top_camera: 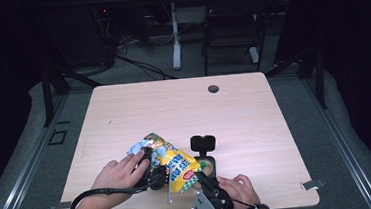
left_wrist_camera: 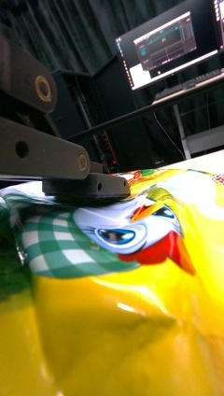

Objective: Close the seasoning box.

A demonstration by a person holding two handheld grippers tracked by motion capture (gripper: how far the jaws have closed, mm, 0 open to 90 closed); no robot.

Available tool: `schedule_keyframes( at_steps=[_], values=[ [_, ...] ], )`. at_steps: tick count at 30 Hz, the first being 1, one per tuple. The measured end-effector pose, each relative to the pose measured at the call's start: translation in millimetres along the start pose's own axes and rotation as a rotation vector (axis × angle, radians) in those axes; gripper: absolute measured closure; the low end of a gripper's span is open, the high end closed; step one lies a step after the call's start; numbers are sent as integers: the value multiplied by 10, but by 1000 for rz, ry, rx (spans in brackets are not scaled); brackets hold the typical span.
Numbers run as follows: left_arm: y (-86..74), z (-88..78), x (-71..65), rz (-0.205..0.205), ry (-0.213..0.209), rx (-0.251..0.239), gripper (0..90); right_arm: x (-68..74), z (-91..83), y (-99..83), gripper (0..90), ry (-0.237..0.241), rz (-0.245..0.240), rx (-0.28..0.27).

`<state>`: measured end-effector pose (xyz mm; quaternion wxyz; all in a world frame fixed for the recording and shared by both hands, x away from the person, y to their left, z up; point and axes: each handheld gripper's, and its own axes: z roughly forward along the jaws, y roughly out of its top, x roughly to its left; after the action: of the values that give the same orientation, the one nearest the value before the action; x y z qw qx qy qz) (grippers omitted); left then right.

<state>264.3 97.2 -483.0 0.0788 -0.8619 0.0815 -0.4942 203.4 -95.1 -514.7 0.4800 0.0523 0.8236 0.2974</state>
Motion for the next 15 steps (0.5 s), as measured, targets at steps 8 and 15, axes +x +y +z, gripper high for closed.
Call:
schedule_keyframes(
  at_steps=[8, 15],
  values=[
    [-26, 11, -45, -46, -11, -13, 749, -10, -6, 17, 900, -4, -20, 0],
    [-45, 32, -77, -93, -26, -31, 749, -16, -9, 29, 900, -15, -39, 0]
  ],
)
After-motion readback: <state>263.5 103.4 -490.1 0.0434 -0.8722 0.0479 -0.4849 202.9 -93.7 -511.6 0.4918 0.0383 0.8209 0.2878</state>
